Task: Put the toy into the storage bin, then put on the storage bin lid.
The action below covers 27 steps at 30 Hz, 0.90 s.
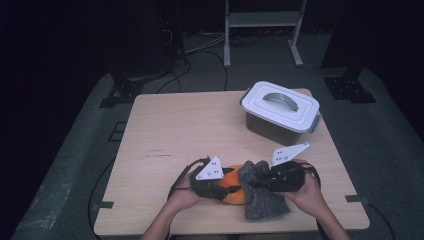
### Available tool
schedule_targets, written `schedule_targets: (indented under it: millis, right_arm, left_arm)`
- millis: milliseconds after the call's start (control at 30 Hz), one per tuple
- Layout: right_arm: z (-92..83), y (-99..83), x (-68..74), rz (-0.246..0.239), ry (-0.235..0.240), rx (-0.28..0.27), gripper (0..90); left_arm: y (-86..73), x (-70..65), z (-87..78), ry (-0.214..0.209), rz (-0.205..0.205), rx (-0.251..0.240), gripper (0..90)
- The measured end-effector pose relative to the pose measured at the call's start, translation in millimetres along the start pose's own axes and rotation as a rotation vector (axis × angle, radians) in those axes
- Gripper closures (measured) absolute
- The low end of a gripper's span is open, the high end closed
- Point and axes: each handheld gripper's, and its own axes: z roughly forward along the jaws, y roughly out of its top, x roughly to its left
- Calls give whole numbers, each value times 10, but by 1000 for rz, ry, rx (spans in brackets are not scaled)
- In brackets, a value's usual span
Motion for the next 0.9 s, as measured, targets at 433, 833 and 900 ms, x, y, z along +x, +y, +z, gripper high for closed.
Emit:
schedule_targets:
  millis: [433, 833, 900]
  right_arm:
    - [36, -325, -228, 87, -61, 67, 785]
    - [-51, -196, -161, 76, -31, -7, 784]
    - [-40, -182, -141, 72, -28, -5, 784]
  left_arm:
    - [-277, 182, -91, -53, -122, 7, 444]
    - [-308, 187, -88, -66, -136, 1, 414]
    - [-306, 187, -88, -66, -136, 2, 413]
